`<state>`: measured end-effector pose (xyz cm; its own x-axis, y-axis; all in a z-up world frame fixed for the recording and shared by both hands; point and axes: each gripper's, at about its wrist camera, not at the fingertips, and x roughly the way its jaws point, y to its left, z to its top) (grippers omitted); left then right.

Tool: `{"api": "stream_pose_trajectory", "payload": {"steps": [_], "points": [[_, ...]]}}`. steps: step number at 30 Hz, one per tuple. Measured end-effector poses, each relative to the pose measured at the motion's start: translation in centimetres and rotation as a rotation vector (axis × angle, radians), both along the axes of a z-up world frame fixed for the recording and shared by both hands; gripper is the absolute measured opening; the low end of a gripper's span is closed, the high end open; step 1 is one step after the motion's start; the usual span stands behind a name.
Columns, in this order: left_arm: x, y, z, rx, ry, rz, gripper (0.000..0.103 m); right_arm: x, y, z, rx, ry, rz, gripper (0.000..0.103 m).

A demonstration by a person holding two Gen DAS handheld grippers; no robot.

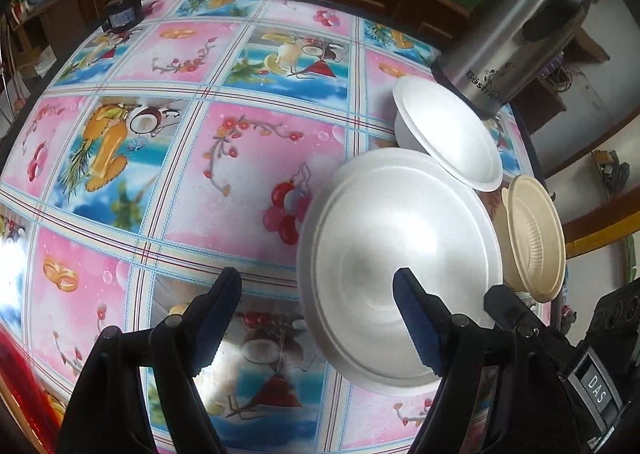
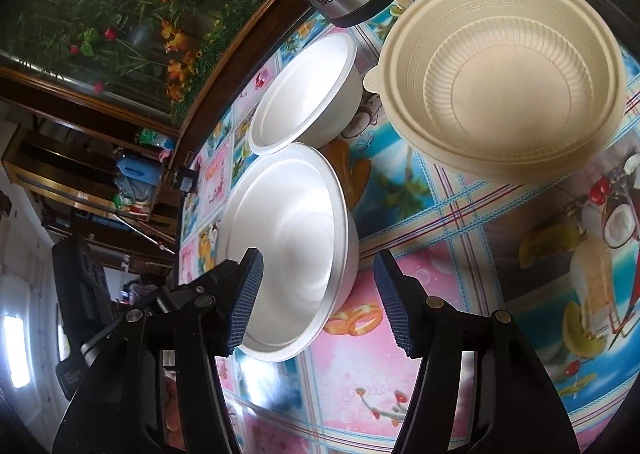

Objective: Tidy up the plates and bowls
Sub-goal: 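Close both grippers on the white foam plate rim and lift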

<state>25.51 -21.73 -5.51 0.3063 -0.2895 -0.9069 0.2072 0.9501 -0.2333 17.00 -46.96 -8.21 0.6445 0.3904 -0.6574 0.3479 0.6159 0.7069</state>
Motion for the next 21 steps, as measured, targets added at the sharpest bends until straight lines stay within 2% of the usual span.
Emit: {"api": "stream_pose_trajectory", "payload": {"steps": [6, 7, 8, 9, 10, 13, 17, 19, 21], "points": [[-0.5, -0.6, -0.3, 0.013, -0.001, -0.006, 0.075, 0.1, 0.1, -0.6, 0.039, -0.002, 0.005, 0.059], [-0.4, -0.6, -0.4, 0.011, 0.004, -0.002, 0.073, 0.2, 0.1, -0.7, 0.044, -0.001, 0.005, 0.058], [-0.4, -0.5, -0.5, 0.008, 0.008, 0.002, 0.066, 0.2, 0.1, -0.8, 0.052, -0.001, 0.006, 0.058], [-0.4, -0.5, -0.6, 0.006, 0.010, 0.006, 0.057, 0.2, 0.2, -0.9, 0.057, -0.003, 0.005, 0.054], [-0.3, -0.5, -0.8, 0.004, 0.014, 0.008, 0.053, 0.2, 0.1, -0.9, 0.058, -0.005, 0.003, 0.050], [-0.3, -0.5, -1.3, -0.002, 0.031, 0.014, 0.049, 0.2, 0.1, -1.1, 0.058, -0.006, -0.005, 0.044], [-0.3, -0.3, -1.6, -0.022, 0.043, 0.020, 0.035, 0.3, 0.2, -1.1, 0.051, -0.001, -0.007, 0.035], [-0.2, -0.2, -1.6, -0.032, 0.042, 0.024, 0.031, 0.3, 0.4, -1.1, 0.026, 0.007, -0.010, 0.024], [-0.3, -0.2, -1.5, -0.033, 0.037, 0.023, 0.023, 0.3, 0.4, -1.1, 0.011, 0.015, -0.016, 0.019]]}}
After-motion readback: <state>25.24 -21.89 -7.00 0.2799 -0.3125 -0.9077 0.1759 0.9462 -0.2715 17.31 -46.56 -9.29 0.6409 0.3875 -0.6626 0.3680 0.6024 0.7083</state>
